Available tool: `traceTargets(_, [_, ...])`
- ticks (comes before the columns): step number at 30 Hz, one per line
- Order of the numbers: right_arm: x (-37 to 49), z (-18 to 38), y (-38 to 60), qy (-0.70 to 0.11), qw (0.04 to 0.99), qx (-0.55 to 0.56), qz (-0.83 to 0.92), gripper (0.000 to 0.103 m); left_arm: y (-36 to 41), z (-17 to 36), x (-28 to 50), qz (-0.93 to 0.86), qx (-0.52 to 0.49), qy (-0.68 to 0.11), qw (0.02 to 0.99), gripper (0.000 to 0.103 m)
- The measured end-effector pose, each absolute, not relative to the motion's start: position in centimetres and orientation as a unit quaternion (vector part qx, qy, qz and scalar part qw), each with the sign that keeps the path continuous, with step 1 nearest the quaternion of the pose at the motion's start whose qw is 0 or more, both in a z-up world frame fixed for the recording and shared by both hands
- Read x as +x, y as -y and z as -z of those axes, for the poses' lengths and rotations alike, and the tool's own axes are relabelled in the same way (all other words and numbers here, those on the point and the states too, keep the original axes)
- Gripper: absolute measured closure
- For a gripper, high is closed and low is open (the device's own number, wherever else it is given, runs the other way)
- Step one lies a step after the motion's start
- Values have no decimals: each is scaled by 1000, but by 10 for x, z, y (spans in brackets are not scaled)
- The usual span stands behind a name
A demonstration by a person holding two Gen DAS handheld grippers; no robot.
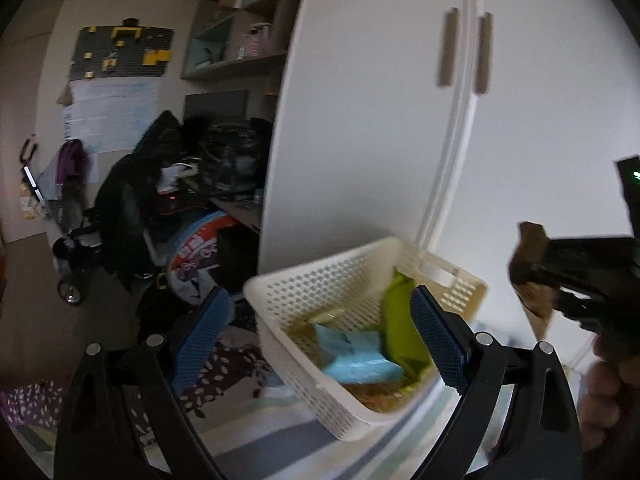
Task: Organize snacks
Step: 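Carry the brown cookie bag into the basket and open the right gripper, then lower the right gripper onto the clear yellow-labelled cake packet and close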
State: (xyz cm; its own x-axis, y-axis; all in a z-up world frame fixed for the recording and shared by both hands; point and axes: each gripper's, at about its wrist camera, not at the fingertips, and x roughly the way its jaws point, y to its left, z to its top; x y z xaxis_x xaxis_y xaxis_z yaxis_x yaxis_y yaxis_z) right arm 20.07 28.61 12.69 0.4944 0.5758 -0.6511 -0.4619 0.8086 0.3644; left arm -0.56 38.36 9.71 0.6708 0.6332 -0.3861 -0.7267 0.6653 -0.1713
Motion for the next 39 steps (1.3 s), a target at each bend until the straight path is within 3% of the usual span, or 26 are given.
traceTargets(13, [253,-80,-371,-468,830,53,-300,57,-397,-100,-14,-384,-186,-139,894,10])
traceTargets(15, [253,-76,-369,-470,827,62,-302,46,-398,-99,-12,-382,-186,-144,894,10])
traceTargets(27, [246,-99,-313,-434,855,49,-280,46,-388,-94,-1,-362,-170,-155,903,10])
traceTargets(39, [247,-88,-213,-444,871,54,-205,46,-373,-92,9,-329,-139,-169,919,10])
